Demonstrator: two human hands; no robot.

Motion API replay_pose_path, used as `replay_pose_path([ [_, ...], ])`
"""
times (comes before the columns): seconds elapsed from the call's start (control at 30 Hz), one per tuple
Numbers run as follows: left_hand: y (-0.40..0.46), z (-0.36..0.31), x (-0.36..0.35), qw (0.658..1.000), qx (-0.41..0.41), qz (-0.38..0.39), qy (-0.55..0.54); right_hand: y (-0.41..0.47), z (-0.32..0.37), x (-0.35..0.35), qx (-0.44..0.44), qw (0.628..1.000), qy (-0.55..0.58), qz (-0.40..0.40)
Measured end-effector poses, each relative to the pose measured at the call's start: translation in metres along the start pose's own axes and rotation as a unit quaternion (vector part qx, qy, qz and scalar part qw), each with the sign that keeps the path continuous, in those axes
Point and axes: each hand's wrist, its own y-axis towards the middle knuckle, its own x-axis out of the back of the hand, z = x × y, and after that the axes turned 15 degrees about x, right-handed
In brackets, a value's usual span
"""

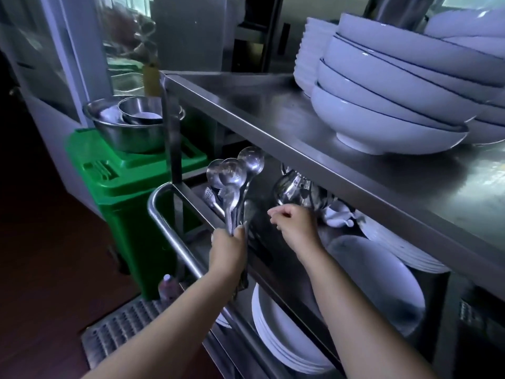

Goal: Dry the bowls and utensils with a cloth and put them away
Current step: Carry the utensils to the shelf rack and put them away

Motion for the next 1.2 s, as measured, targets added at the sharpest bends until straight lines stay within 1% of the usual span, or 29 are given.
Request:
replay_pose_path([
  [0.07,-0.004,-0.002,0.004,1.000,-0.017,-0.004,0.001,0.005,0.005,-0.010,0.009,0.999,0.006,0.045],
  [0.2,-0.016,-0.012,0.016,0.998,-0.064,0.006,0.005,0.014,0.029,-0.027,-0.002,0.996,0.039,0.083],
  [0.33,-0.014,-0.018,0.028,0.994,-0.101,0.041,0.016,0.024,0.054,-0.033,-0.036,0.987,0.118,0.105],
  [0.47,-0.008,-0.025,0.037,0.989,-0.128,0.052,0.043,0.039,0.066,-0.042,-0.050,0.987,0.092,0.118],
  [0.57,-0.002,-0.025,0.041,0.986,-0.141,0.074,0.057,0.047,0.074,-0.048,-0.094,0.974,0.173,0.117],
  [0.6,0.000,-0.025,0.041,0.984,-0.142,0.089,0.056,0.049,0.075,-0.050,-0.102,0.973,0.173,0.110],
  [0.7,0.007,-0.027,0.042,0.979,-0.152,0.120,0.063,0.056,0.075,-0.054,-0.105,0.982,0.124,0.096],
  [0.83,0.020,-0.030,0.044,0.972,-0.178,0.133,0.082,0.067,0.069,-0.057,-0.083,0.982,0.144,0.093],
  [0.97,0.035,-0.035,0.049,0.950,-0.227,0.131,0.168,0.077,0.064,-0.057,-0.075,0.985,0.120,0.099],
  [1.03,0.046,-0.040,0.057,0.936,-0.265,0.105,0.206,0.085,0.061,-0.053,-0.064,0.990,0.058,0.112],
  [1.1,0.062,-0.045,0.068,0.922,-0.307,0.063,0.228,0.093,0.057,-0.049,-0.053,0.988,-0.016,0.144],
  [1.2,0.091,-0.056,0.083,0.908,-0.337,0.013,0.249,0.105,0.052,-0.047,-0.043,0.964,-0.146,0.219],
])
